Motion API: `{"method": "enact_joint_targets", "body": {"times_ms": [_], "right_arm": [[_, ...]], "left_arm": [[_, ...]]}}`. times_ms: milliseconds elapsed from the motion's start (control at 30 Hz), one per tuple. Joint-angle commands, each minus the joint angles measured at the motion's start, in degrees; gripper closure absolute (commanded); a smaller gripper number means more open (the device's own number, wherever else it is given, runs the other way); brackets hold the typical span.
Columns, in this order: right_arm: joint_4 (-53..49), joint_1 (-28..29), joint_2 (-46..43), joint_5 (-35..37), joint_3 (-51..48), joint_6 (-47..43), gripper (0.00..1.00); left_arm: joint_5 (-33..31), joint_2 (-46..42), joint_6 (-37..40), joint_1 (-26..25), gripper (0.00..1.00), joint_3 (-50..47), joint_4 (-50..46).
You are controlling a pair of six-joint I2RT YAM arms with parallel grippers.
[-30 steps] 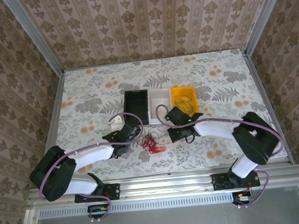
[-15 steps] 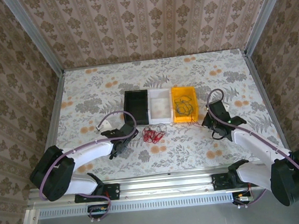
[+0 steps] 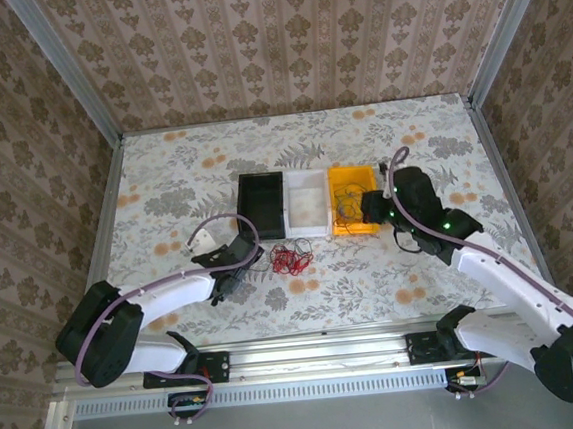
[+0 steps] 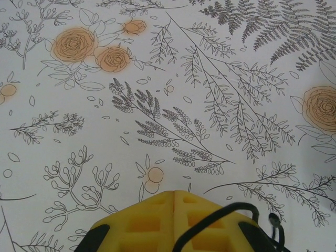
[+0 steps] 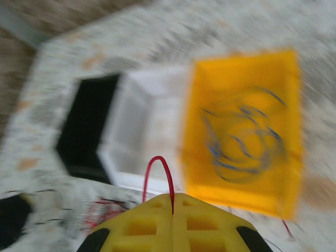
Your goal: Untangle the cables
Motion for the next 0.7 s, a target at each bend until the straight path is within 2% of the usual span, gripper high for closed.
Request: {"method": "enact_joint_targets", "body": {"times_ms": [0, 167, 433, 667], "right_arm": [[1.6, 2.0, -0.1, -2.6, 5.2, -3.6, 1.00], [4.2, 2.3, 4.9, -2.4, 11.0, -4.6, 1.00], [4.1, 2.1, 20.2, -2.3, 21.6, -9.6, 1.00], [0.9, 1.8, 29.9, -0.1, 23.1, -9.3, 1.00]], "left_arm": [[0.4, -0.5, 1.4, -0.2, 1.00, -0.5, 2.2], [0.8, 0.6, 0.9, -0.2, 1.00, 0.2, 0.9], [0.5, 0.1, 1.5, 0.1, 1.00, 0.4, 0.2], [0.1, -0.4, 2.3, 0.3, 1.00, 0.5, -0.1]]}}
